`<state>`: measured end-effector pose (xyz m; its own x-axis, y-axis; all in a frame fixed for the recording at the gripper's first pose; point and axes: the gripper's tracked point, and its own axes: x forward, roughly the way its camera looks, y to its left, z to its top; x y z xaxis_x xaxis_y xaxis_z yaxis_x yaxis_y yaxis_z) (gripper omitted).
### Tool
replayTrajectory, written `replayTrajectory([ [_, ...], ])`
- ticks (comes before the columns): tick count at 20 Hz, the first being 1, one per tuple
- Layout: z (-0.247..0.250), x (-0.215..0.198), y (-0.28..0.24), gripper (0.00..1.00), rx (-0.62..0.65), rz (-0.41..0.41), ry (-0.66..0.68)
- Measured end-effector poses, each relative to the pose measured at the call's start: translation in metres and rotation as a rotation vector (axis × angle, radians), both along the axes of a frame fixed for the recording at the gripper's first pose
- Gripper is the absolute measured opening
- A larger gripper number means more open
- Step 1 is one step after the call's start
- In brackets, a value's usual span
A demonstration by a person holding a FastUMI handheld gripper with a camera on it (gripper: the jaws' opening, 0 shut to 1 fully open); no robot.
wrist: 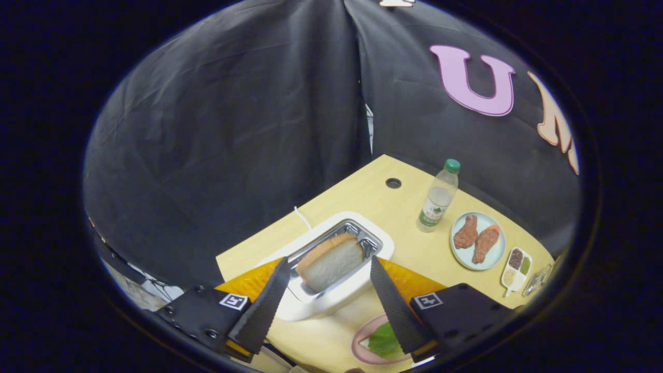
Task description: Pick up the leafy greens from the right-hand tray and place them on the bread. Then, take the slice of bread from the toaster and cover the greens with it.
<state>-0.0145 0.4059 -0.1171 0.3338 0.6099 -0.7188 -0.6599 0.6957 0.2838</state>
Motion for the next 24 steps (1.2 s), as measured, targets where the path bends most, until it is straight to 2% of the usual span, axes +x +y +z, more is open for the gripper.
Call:
replayTrajectory([
  [5,-0.022,0.007,0.021,0.98,-0.052,-0.053,0.063],
  [10,-0.049,-0.007,0.021,0.97,-0.158,0.005,0.079],
  [18,-0.053,-0.013,0.012,0.30,-0.189,0.003,0.080],
  [19,-0.053,-0.008,0.011,0.21,-0.167,-0.037,0.076],
  [20,-0.052,-0.013,0.011,0.13,-0.153,-0.042,0.096],
  [24,-0.027,-0.002,0.003,0.05,-0.047,-0.103,0.082],
])
